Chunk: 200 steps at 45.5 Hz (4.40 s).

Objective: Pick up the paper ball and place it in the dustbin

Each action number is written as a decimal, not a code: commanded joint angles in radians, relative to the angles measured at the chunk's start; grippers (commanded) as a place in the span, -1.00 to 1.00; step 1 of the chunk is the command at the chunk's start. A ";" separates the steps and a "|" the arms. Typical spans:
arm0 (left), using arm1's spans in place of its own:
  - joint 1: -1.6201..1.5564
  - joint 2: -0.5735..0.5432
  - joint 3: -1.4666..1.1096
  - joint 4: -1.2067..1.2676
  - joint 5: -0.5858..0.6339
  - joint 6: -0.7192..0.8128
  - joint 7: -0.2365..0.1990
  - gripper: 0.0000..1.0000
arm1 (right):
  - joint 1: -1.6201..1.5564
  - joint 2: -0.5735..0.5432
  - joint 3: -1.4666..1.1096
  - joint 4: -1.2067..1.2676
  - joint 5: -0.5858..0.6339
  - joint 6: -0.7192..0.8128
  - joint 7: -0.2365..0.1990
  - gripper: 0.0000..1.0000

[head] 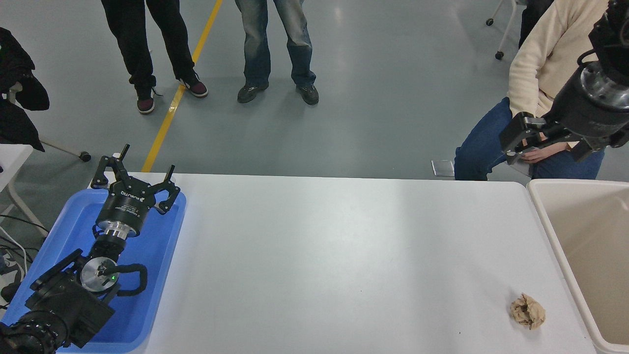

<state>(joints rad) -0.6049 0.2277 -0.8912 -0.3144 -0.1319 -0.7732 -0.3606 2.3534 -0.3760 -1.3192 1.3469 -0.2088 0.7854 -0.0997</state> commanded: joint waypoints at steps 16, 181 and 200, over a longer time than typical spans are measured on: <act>0.000 0.001 0.000 0.000 0.000 0.000 0.000 1.00 | 0.021 0.000 0.011 0.001 0.000 0.000 0.000 1.00; 0.002 0.002 0.000 0.000 0.000 0.000 -0.001 1.00 | -1.244 -0.129 0.434 -0.428 -0.310 -0.472 -0.005 1.00; 0.002 0.002 0.000 0.000 0.000 0.000 -0.001 1.00 | -1.260 -0.129 0.472 -0.428 -0.294 -0.482 -0.005 0.84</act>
<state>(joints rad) -0.6028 0.2291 -0.8912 -0.3141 -0.1319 -0.7732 -0.3620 1.1032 -0.5046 -0.8616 0.9203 -0.5102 0.3110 -0.1038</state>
